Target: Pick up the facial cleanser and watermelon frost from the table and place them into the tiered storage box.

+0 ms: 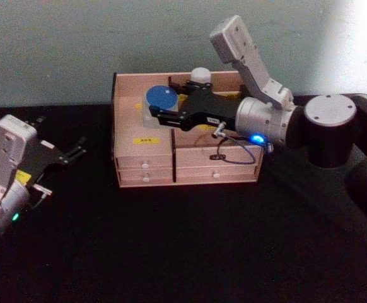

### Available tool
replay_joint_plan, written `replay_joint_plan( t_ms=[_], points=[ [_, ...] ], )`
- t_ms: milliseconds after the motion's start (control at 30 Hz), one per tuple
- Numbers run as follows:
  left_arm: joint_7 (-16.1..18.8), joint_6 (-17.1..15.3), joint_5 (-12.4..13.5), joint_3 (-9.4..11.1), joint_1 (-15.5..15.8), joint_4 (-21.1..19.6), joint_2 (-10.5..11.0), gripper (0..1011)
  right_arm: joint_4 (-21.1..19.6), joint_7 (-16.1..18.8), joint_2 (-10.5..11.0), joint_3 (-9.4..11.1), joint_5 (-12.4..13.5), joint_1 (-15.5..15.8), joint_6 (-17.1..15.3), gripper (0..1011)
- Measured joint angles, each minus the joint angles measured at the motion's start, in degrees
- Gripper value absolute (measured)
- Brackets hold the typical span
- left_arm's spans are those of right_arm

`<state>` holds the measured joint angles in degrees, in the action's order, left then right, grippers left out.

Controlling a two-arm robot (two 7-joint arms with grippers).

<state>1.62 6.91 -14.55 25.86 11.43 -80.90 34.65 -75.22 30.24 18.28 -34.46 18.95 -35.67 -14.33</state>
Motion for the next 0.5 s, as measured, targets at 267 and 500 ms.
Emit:
replay_joint_plan(
  t_ms=[267, 500],
  points=[
    [0.0, 0.0, 0.0, 0.0, 0.0, 0.0, 0.0, 1001, 5.82, -0.58, -3.66, -0.74, -0.79, -3.14, -0.06, 705],
    [0.0, 0.0, 0.0, 0.0, 0.0, 0.0, 0.0, 1001, 11.33, -1.34, -6.59, -0.9, -1.5, -5.26, -0.24, 705]
  ],
)
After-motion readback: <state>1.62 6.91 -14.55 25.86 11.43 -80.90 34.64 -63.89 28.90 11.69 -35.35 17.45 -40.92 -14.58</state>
